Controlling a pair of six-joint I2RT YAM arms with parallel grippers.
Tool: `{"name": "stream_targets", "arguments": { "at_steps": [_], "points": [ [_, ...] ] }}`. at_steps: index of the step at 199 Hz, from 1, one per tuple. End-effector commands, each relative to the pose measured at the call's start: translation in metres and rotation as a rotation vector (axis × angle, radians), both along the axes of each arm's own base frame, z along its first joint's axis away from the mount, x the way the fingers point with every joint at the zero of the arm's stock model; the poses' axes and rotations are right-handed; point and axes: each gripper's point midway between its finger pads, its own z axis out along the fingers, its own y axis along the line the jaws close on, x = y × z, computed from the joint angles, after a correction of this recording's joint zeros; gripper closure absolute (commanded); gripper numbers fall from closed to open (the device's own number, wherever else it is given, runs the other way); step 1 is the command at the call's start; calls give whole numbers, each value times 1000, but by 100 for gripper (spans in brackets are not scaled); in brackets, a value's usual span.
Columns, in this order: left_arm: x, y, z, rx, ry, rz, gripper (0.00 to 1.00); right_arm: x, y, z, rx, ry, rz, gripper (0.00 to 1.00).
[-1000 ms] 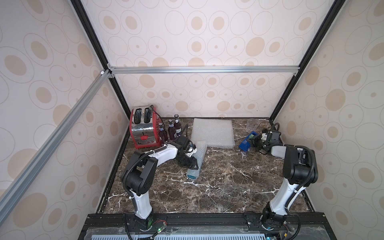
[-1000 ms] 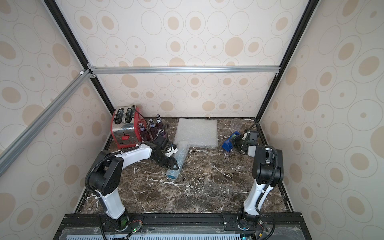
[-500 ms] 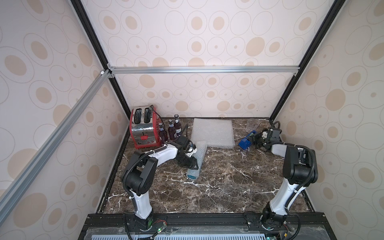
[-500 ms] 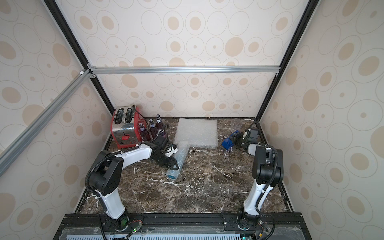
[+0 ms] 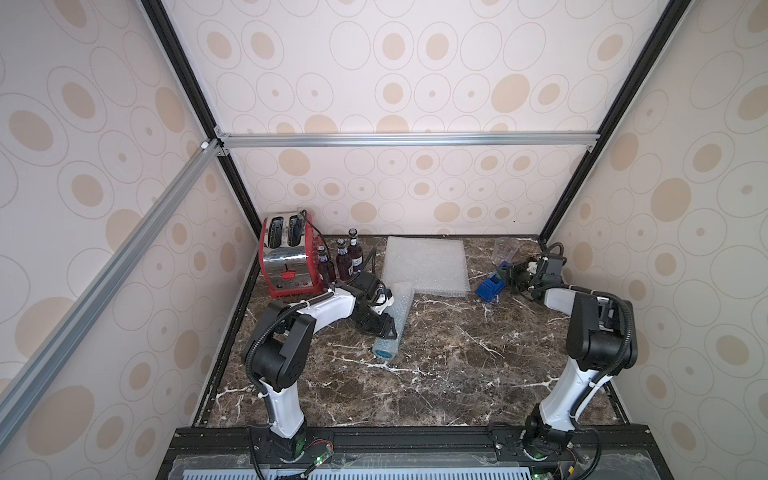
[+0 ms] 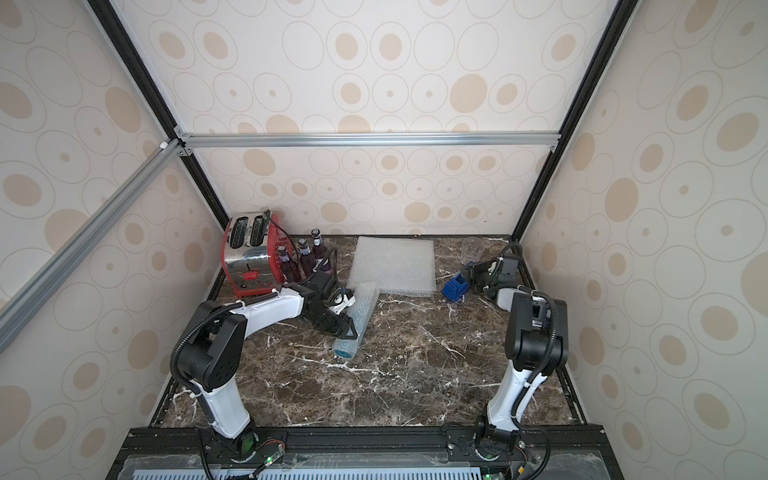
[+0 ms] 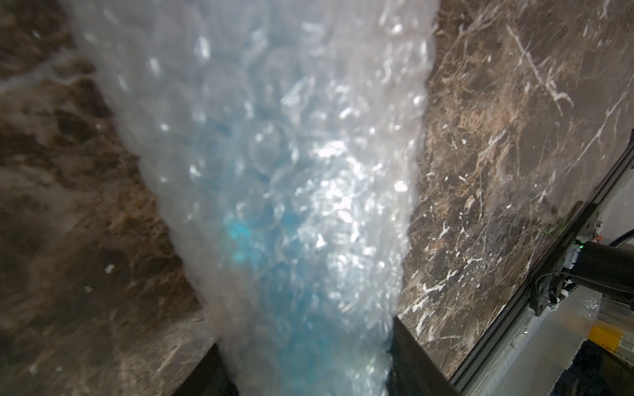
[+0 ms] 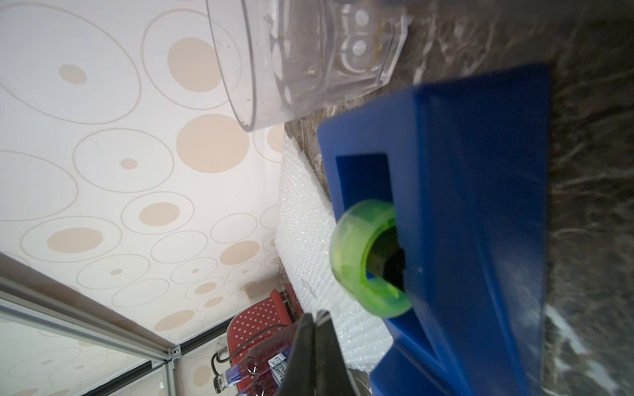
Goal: Wrap wine bottles in bubble wrap
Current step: Tear off the tape using the Tape Cutter.
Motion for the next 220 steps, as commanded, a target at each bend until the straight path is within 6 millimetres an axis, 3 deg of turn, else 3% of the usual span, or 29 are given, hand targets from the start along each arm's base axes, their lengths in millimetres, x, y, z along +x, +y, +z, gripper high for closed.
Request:
{"name": "stream_targets", "arguments": {
  "at_steps": [1,45,116,220],
  "points": [
    [-19,30,-38,181,77,-5,42,2,9,37,39,-91,25,100],
    [-19,29,-39,182,78,-7,42,-1,10,30,46,-76,24,100],
    [-19,30,-38,182,75,-8,42,6,13,53,69,-114,37,100],
    [-19,30,-38,186,73,-10,42,12,18,57,180,-129,14,100]
  ]
}}
